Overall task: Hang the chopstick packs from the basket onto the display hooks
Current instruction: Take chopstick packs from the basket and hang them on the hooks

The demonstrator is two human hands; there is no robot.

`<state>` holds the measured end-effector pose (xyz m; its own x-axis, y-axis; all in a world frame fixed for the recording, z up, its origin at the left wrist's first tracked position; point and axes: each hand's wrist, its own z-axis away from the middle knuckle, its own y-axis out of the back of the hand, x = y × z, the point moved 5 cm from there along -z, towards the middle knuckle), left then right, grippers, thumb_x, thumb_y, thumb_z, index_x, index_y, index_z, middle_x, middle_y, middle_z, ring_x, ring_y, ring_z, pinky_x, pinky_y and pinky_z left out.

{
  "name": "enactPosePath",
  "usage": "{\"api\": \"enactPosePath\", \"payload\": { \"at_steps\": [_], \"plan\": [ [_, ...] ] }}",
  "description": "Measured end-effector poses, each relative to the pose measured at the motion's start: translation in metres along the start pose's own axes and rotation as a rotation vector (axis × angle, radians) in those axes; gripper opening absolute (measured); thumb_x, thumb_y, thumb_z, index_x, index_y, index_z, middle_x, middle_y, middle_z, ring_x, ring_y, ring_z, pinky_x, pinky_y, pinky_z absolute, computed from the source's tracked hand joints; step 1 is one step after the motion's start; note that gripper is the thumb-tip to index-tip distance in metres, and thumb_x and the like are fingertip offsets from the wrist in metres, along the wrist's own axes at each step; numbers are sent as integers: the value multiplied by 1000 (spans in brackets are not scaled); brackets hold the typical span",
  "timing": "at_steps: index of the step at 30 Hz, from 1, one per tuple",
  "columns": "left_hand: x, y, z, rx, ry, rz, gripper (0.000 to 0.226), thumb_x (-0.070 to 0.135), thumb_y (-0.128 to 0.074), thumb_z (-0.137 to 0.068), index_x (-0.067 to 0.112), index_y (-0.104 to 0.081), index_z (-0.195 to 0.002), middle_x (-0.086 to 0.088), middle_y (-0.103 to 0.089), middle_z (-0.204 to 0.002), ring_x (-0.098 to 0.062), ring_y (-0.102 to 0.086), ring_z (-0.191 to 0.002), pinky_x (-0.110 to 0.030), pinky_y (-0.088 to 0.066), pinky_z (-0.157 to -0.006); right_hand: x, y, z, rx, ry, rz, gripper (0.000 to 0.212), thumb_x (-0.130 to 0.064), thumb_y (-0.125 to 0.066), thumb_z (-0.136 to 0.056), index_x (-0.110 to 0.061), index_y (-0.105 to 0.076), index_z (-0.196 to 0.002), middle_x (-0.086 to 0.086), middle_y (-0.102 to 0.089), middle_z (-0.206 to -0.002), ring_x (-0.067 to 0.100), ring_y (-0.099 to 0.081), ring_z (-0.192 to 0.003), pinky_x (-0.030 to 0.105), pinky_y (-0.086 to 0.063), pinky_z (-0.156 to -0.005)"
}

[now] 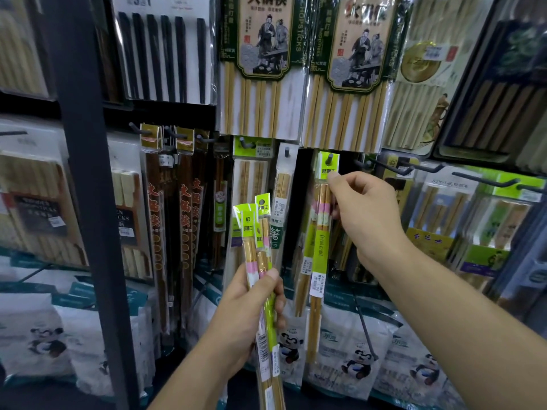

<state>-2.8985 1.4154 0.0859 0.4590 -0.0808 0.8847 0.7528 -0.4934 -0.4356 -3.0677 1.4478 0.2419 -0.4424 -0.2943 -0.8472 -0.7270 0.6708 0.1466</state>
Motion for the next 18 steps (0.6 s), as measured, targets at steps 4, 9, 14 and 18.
{"api": "enactPosePath", "payload": {
  "at_steps": [4,9,14,18],
  "plan": [
    [4,1,2,16,-22,-10,23,42,-71,-85,21,-70,-94,-9,-63,-75,-24,-62,-63,-33,-56,-59,11,2,10,43,0,16,22,-36,-69,-95,-19,-62,-82,-17,-53,-54,-1,-47,-50,13,-40,-48],
    [5,-4,4,16,-28,14,22,37,-75,-83,20,-75,-97,-7,-65,-76,-22,-66,-67,-38,-59,-60,17,-16,37,-200,14,94,16,-34,-71,-93,-23,-72,-82,-4,-67,-68,4,-59,-61,21,-52,-56],
    [2,-10,5,-12,6,39,13,33,-76,-89,22,-77,-95,-8,-66,-78,-23,-68,-69,-40,-61,-63,12,-30,49,-332,18,68,7,-29,-71,-94,-24,-75,-91,0,-73,-80,0,-61,-66,18,-53,-65],
    [2,-10,4,-2,12,35,14,34,-78,-88,21,-78,-93,-10,-72,-81,-25,-72,-71,-39,-61,-63,14,-30,49,-289,-2,29,11,-24,-69,-96,-22,-73,-86,8,-70,-78,6,-58,-64,26,-53,-64]
  ]
}}
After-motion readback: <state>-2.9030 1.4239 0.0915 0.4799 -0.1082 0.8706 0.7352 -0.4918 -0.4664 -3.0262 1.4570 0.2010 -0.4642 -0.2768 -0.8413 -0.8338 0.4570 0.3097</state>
